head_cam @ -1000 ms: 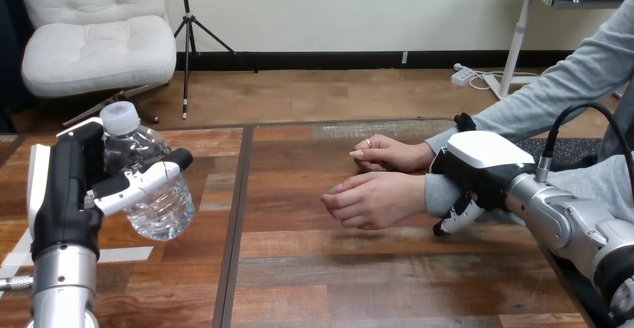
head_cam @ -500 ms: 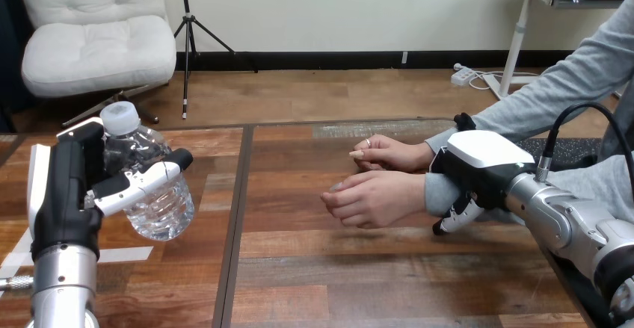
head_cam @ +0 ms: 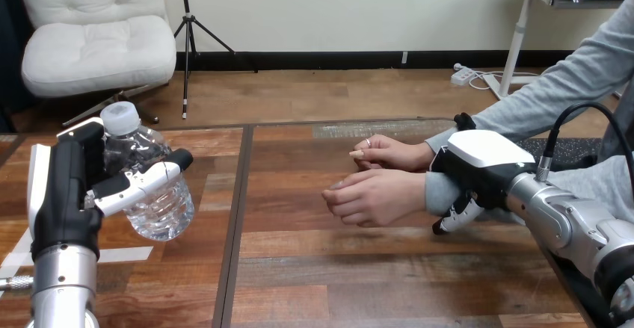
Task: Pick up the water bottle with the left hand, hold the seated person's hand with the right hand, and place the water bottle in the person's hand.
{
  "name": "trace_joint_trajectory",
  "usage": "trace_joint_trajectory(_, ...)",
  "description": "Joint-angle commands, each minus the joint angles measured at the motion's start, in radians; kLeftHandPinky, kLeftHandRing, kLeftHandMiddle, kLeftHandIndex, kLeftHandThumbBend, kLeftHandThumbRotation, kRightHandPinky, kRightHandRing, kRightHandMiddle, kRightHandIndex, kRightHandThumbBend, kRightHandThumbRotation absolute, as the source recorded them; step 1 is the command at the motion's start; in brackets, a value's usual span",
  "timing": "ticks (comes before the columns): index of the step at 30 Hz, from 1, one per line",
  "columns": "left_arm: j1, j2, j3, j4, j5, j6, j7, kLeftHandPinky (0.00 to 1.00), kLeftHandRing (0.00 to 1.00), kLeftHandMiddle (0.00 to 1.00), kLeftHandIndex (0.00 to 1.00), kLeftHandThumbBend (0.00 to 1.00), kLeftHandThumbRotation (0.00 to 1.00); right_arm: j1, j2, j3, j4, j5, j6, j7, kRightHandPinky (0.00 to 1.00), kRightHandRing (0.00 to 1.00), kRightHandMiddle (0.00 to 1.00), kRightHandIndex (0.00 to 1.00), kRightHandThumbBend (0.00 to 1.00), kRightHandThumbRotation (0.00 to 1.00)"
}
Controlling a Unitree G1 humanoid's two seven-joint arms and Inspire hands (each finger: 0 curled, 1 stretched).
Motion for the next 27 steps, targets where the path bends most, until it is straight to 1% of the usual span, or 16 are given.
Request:
trace_joint_trajectory(1,-0.053,0.013,-0.001,-0.043,0.008,-0.041,0.002,0.31,0.37,0.41,0.43,0.66,0.00,-0.060,-0.014,-0.045,-0.025,0.037,-0.009,-0.017,0.14,0.19,0.26,0.30,0.68,0.00)
trace_joint_trajectory(4,-0.054,0.013,0.000,-0.040,0.003,-0.045,0.000,0.31,0.37,0.41,0.43,0.66,0.00,-0.061,-0.015,-0.047,-0.027,0.037,-0.011,-0.020,0.14,0.20,0.27,0.30,0.68,0.00)
trace_joint_trajectory(7,-0.053,0.010,-0.002,-0.050,0.004,-0.030,0.001,0.31,0.37,0.41,0.43,0.66,0.00,-0.060,-0.018,-0.052,-0.034,0.040,-0.021,-0.027,0.14,0.20,0.27,0.30,0.68,0.00)
trace_joint_trajectory(13,-0.050,0.006,-0.004,-0.064,0.003,-0.009,0.001,0.31,0.37,0.42,0.43,0.66,0.00,-0.063,-0.020,-0.065,-0.041,0.044,-0.025,-0.023,0.15,0.20,0.27,0.29,0.67,0.00)
trace_joint_trajectory(22,-0.050,0.005,-0.008,-0.066,0.004,-0.013,0.000,0.31,0.36,0.41,0.43,0.67,0.00,-0.074,-0.028,-0.069,-0.062,0.051,-0.024,-0.016,0.16,0.22,0.28,0.30,0.68,0.00)
trace_joint_trajectory(27,-0.052,0.009,-0.012,-0.058,0.009,-0.023,-0.002,0.30,0.36,0.41,0.43,0.66,0.00,-0.077,-0.035,-0.070,-0.071,0.048,-0.046,-0.033,0.18,0.23,0.30,0.31,0.69,0.00)
